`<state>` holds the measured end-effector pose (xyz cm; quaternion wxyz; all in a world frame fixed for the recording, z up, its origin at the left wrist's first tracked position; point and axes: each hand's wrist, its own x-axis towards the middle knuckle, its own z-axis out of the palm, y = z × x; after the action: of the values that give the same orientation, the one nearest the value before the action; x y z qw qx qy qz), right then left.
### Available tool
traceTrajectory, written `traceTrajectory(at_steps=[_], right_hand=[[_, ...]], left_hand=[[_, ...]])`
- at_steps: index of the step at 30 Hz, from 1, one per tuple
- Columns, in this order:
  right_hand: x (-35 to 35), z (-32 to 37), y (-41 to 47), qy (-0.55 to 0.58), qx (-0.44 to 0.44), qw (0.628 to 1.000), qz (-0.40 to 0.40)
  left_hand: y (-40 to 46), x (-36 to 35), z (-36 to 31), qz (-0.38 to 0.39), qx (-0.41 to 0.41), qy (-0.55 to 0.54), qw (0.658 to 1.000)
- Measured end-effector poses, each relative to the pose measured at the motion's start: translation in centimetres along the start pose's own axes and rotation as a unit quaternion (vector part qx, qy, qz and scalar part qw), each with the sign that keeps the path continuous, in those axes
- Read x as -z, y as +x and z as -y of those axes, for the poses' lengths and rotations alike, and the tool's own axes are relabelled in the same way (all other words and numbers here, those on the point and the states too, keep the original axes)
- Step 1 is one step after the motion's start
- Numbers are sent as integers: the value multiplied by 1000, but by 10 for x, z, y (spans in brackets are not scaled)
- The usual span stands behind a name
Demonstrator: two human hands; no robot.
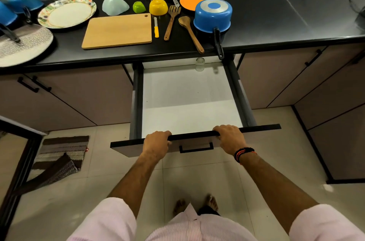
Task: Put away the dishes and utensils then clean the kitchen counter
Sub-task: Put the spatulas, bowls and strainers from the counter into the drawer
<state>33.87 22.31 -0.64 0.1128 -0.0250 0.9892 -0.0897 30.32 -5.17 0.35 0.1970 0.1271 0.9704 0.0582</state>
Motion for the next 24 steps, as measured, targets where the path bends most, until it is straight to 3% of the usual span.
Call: traceTrajectory(at_steps=[10, 19, 24], right_hand=[[3, -3, 2, 13, 9, 1000, 14], [35, -12, 26, 117, -6, 985, 126], [66, -9, 77, 193, -35, 979, 62]], left_hand=[[-2, 4, -1, 7, 15, -29, 999], [14, 26, 0, 80, 72, -160, 981], [50, 59, -5, 20, 94, -219, 971]])
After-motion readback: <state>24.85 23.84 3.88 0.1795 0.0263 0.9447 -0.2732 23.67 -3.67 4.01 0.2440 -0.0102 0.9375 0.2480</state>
